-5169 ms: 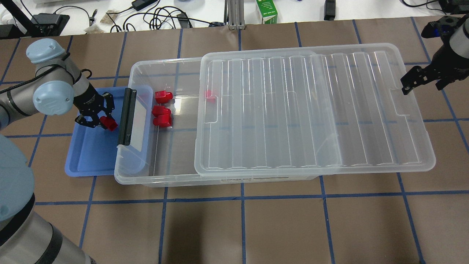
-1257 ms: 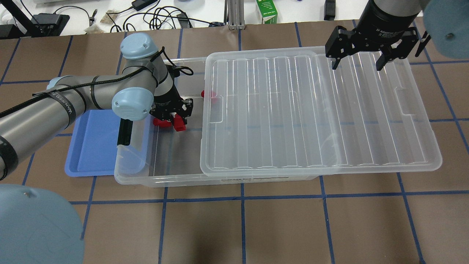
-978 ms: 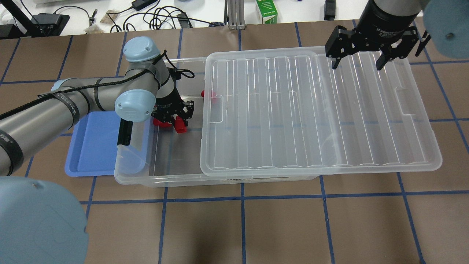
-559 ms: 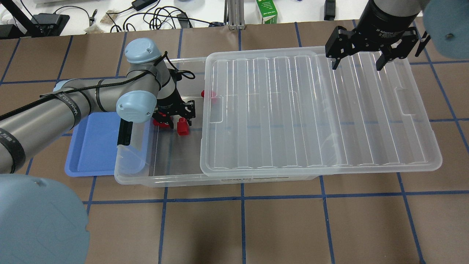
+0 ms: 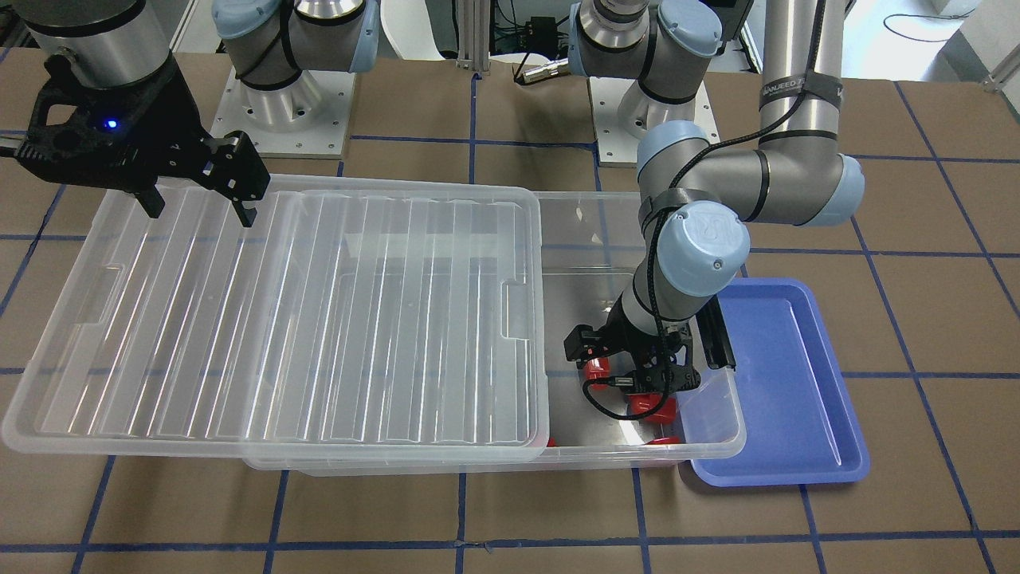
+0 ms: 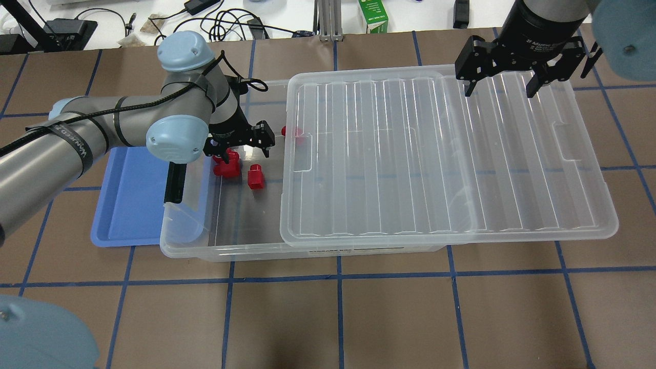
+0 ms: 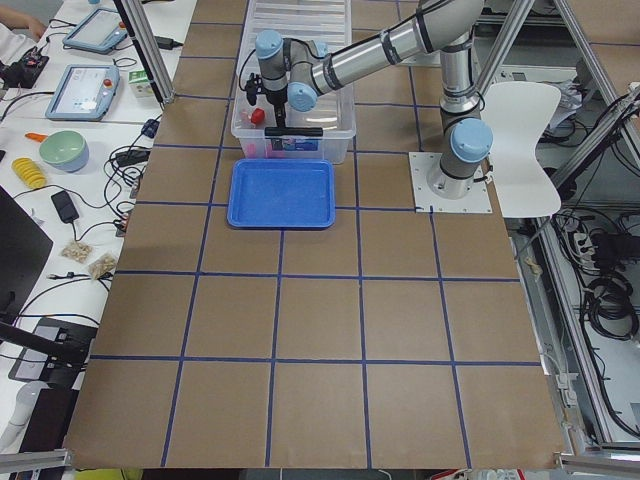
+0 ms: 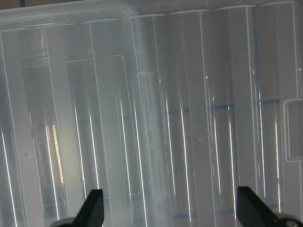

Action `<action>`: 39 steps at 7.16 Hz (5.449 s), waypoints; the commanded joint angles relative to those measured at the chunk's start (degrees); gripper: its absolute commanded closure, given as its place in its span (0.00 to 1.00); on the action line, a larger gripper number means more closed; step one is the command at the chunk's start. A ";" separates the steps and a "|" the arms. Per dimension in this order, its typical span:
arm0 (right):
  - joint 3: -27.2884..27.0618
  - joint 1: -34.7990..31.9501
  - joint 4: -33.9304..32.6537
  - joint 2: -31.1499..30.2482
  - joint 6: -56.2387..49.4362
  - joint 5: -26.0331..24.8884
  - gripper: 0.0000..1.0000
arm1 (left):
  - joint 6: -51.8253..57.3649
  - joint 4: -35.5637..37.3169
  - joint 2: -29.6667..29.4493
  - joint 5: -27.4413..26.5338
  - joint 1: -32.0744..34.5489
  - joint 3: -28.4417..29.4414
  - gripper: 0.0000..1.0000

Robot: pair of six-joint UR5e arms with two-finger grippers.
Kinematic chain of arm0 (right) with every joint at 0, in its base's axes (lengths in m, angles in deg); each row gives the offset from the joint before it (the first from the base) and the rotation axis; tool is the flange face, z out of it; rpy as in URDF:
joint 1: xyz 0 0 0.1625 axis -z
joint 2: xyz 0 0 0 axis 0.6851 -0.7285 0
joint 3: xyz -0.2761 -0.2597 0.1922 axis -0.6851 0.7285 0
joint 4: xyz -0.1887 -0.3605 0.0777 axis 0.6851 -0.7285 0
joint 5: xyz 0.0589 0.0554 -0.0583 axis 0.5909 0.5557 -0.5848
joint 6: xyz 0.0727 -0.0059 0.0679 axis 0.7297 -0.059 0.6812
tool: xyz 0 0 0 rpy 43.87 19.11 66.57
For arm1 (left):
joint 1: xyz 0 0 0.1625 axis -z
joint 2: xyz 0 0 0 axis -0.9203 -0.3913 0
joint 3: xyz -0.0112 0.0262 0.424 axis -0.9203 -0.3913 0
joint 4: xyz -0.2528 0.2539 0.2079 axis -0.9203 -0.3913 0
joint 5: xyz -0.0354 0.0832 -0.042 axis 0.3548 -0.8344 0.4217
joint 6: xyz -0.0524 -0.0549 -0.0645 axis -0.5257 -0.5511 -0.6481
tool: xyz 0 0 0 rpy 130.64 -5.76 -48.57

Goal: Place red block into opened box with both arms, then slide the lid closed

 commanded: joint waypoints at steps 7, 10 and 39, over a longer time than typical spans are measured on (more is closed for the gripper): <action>-0.17 2.10 0.11 -0.09 -5.85 -2.09 0.00 | -1.45 -36.32 19.11 -6.92 0.21 12.33 0.00; -0.69 12.27 0.82 -1.14 -21.46 -3.25 0.00 | 0.11 -35.76 20.09 -7.28 -0.75 9.89 0.00; -15.55 9.42 -19.66 6.77 -11.46 2.55 0.00 | 7.50 -32.16 24.13 -7.54 -3.92 4.95 0.00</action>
